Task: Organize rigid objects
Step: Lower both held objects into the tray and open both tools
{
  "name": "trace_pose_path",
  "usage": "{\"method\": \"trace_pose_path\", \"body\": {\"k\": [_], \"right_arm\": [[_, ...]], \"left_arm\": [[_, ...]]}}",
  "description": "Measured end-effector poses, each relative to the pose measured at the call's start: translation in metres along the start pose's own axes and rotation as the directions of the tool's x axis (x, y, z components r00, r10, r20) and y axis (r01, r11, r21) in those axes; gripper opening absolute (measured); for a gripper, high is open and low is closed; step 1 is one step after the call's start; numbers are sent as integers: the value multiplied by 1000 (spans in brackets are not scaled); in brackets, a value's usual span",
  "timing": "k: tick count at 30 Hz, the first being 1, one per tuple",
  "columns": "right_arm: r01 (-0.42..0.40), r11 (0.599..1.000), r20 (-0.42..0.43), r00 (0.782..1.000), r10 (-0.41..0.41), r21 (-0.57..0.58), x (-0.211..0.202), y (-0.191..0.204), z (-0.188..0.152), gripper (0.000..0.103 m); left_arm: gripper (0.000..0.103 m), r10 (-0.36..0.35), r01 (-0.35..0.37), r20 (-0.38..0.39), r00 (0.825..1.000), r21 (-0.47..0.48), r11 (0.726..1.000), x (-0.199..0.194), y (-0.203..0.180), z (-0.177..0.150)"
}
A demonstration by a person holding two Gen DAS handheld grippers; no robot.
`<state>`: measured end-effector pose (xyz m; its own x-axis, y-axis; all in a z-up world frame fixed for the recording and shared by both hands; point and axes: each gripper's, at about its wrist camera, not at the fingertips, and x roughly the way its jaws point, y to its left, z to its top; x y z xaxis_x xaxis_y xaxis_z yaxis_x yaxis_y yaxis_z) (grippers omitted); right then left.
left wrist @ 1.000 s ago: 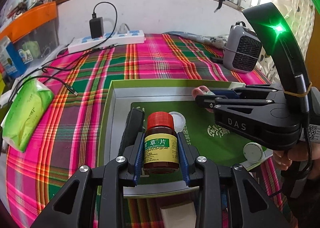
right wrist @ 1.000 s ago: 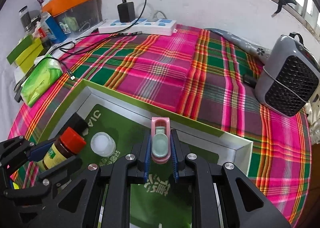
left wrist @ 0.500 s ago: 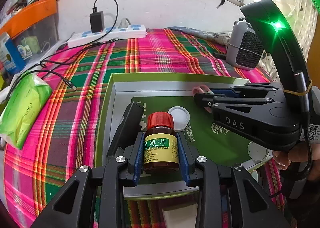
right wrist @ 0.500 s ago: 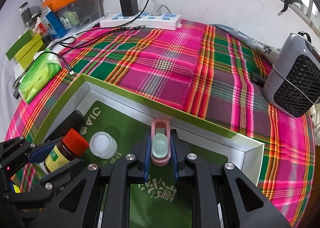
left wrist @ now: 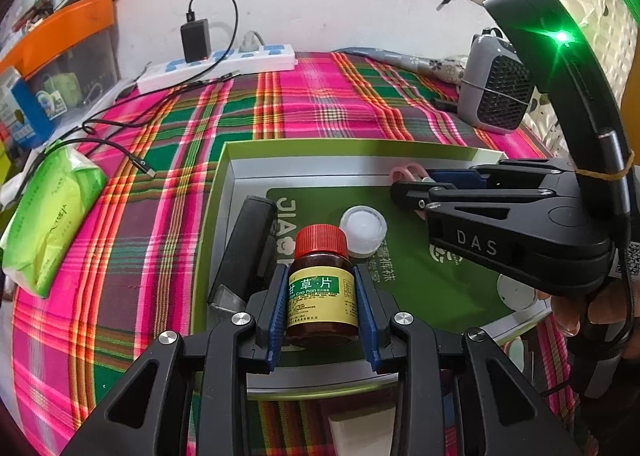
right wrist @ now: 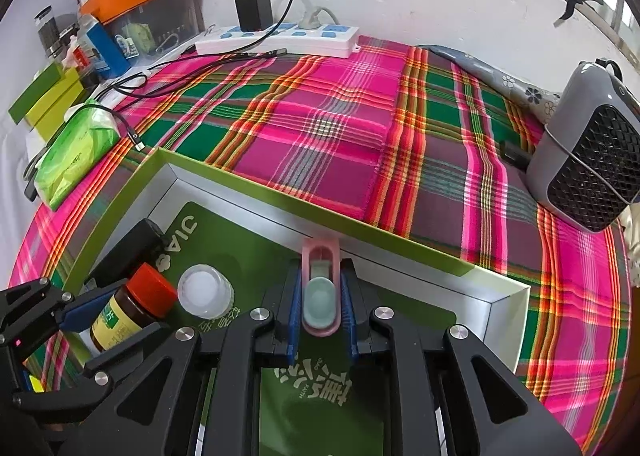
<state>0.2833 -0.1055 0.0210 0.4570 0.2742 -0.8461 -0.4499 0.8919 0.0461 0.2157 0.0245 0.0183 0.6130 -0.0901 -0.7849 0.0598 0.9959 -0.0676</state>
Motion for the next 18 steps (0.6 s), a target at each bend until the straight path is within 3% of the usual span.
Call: {"method": "trace_pose_path", "body": {"k": [4,13,16,18], "right_arm": [[2,1000,0,1000,-2,3,0,0,0,34],[5,1000,7,1000,-5,16,-4,1,-2,36],[-1,1000,15,1000,1,14,-8,3,-4,51],[-2,1000,21,1000,1,12,-10,4,-4,51]], "left_arm": [[31,-4,4,1,1000,-5,1000,0,1,0],[32,-19,19,5,1000,6,1000,-6,-4,-2],[34,-18,18,13,1000,10,1000,-10,-5,-4],[34,-18,18,18,1000,12,1000,-13,-6,-5]]}}
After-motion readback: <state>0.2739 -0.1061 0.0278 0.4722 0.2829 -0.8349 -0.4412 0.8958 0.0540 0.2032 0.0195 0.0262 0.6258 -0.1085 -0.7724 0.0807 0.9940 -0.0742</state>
